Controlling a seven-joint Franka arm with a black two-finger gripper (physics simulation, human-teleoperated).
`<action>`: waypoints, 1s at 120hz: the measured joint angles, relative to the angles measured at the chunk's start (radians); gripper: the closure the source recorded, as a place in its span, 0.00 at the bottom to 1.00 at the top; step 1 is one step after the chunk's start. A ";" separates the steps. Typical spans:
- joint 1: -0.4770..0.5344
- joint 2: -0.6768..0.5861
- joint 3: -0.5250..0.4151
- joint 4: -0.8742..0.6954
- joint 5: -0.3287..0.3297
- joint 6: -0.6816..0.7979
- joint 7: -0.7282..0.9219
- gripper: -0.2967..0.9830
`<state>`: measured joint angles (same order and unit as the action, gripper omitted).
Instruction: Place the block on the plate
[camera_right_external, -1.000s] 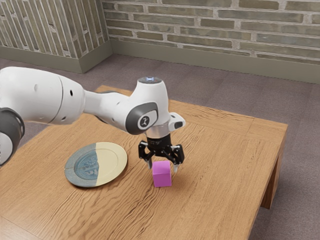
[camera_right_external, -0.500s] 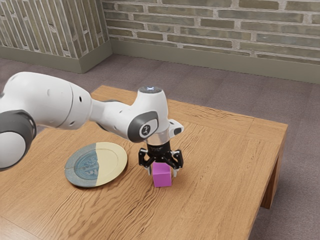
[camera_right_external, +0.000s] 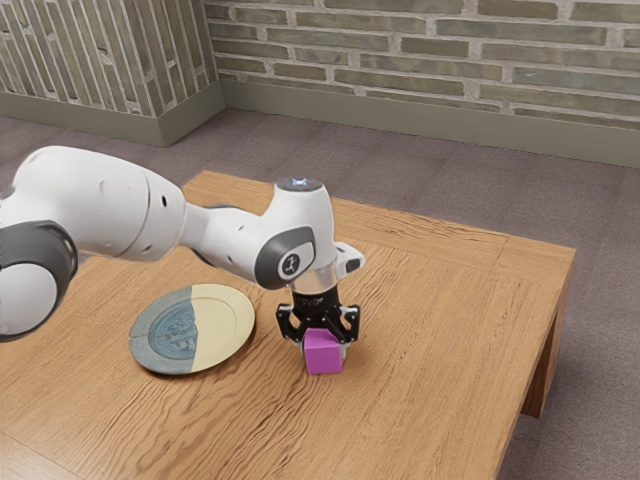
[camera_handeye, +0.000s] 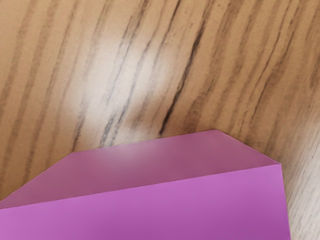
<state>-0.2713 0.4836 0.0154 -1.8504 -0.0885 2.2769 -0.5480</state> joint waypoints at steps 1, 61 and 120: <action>0.000 0.000 0.000 0.000 0.000 0.000 0.000 0.41; 0.011 -0.120 0.005 -0.012 0.010 -0.045 -0.017 0.44; 0.221 -0.306 0.005 -0.180 0.052 -0.122 -0.039 0.45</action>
<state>-0.0508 0.1778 0.0205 -2.0301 -0.0367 2.1549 -0.5865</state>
